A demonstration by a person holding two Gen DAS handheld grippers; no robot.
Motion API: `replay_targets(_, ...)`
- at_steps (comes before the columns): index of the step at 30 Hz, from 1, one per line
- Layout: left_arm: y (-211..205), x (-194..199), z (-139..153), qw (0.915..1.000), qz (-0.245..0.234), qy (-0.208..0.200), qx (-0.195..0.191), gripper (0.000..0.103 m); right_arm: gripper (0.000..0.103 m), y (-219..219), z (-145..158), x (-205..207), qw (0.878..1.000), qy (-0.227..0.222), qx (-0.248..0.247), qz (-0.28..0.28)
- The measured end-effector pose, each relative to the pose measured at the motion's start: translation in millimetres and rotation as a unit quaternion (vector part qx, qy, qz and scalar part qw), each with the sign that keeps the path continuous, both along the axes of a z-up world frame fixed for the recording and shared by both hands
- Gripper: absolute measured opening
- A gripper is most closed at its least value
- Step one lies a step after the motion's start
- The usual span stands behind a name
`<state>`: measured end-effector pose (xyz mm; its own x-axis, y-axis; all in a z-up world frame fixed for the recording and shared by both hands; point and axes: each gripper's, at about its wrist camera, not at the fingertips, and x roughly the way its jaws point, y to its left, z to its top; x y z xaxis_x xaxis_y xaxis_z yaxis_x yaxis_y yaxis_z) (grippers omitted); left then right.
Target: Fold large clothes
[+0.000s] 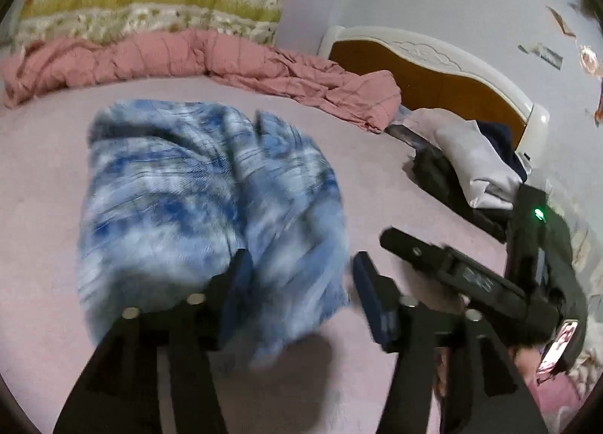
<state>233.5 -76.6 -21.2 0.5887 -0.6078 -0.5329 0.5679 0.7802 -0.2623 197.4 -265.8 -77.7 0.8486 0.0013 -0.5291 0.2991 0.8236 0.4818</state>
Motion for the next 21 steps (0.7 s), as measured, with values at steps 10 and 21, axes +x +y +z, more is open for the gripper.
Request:
replay_targets(10,80,-14,31,0.9793,0.18,-0.083,0.041,0.081,0.1,7,11,2,0.998,-0.03,-0.018,0.044)
replay_targets(21,98,27,-28,0.983,0.179,0.026,0.028,0.084,0.091,76,98,37,0.957,-0.068,-0.108,0.261)
